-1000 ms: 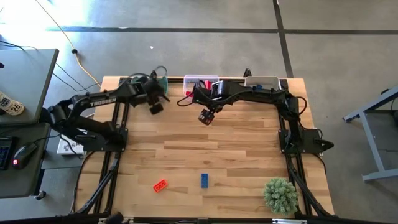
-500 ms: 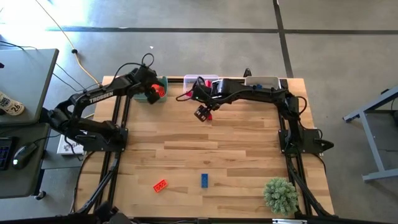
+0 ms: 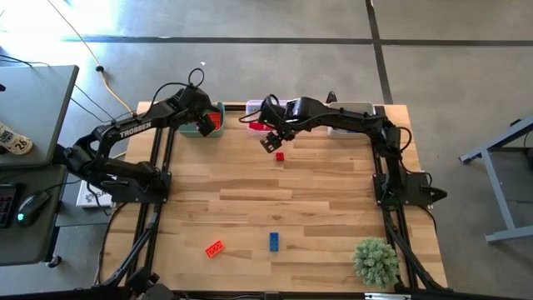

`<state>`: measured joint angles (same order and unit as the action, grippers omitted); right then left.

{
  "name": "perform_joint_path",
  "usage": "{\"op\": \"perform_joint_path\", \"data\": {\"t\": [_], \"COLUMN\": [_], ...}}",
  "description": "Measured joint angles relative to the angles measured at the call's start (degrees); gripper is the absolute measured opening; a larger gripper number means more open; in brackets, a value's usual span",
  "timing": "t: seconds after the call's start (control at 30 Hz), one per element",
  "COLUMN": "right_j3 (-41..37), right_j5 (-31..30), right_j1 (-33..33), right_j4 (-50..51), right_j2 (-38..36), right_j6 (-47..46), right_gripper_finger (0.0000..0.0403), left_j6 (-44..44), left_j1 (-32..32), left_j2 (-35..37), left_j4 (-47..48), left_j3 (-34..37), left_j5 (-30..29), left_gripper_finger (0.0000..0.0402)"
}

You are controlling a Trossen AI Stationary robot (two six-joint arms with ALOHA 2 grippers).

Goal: Sort & place blocks by color
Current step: Put the red game piece into the transparent bin

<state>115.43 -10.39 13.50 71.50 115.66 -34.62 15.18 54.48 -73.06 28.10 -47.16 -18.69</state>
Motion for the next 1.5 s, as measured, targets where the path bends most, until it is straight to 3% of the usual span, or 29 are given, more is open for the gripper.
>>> {"op": "perform_joint_path", "data": {"t": [0.27,0.5,1.5], "right_j3": [-0.1,-0.1,-0.1], "right_j5": [2.6,4.9,2.4], "right_j1": [0.4,0.4,1.4], "right_j4": [0.2,-0.2,-1.9], "right_j2": [1.0,6.5,21.2], "right_j6": [-10.3,-16.2,-17.9], "right_gripper_finger": [0.0259,0.0259,0.0259], "left_j6": [-0.3,-1.5,-2.6], "left_j1": [0.0,-0.3,-5.6], "left_j2": [0.0,0.0,0.0], "left_j4": [-0.1,-0.1,-1.4], "left_j3": [0.0,0.0,0.0], "left_j5": [3.5,4.0,6.0], "left_gripper_finger": [0.0230,0.0230,0.0230]}}
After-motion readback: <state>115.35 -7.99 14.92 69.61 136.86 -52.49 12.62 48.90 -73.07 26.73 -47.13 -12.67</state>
